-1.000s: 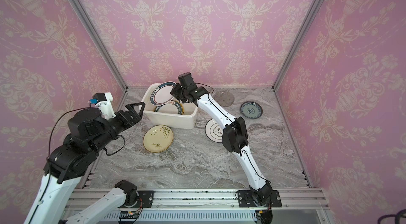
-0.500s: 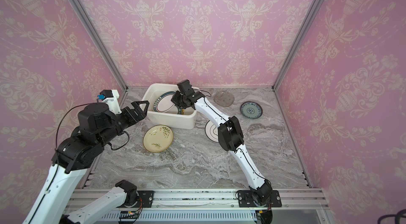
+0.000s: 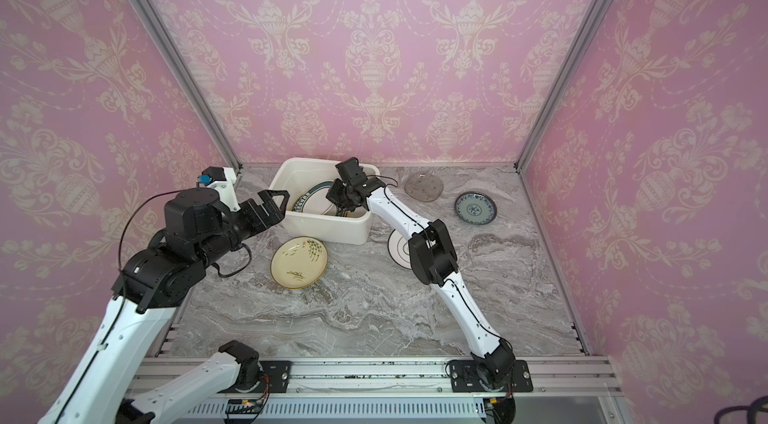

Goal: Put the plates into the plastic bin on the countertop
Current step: 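Lower the red-rimmed plate into the white bin onto the stacked plates with the right gripper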

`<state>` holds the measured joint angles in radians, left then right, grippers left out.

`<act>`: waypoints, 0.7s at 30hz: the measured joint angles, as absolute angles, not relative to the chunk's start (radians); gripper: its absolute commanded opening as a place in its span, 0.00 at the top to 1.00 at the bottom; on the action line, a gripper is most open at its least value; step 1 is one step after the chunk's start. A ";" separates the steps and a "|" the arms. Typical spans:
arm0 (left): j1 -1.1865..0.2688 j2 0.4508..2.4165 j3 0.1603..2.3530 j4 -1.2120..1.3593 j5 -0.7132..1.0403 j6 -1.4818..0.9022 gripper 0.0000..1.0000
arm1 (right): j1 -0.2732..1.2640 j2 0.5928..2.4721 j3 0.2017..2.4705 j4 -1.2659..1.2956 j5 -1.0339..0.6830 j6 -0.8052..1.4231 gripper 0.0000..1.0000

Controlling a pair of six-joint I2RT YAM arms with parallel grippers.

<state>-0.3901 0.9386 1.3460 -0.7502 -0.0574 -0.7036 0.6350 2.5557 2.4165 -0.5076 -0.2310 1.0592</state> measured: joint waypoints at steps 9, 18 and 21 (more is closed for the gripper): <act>-0.390 0.946 1.346 -0.750 -0.055 -0.704 0.01 | 0.631 2.582 2.421 -0.522 -0.231 1.030 0.69; -0.390 0.957 1.346 -0.750 -0.051 -0.704 0.01 | 0.631 2.582 2.418 -0.559 -0.223 0.977 0.43; -0.390 0.957 1.346 -0.750 -0.048 -0.704 0.01 | 0.631 2.582 2.415 -0.572 -0.219 0.957 0.32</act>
<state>-0.3901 0.9565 1.3460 -0.7498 -0.0479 -0.7040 0.6308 2.5816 2.4149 -0.5720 -0.2192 0.9565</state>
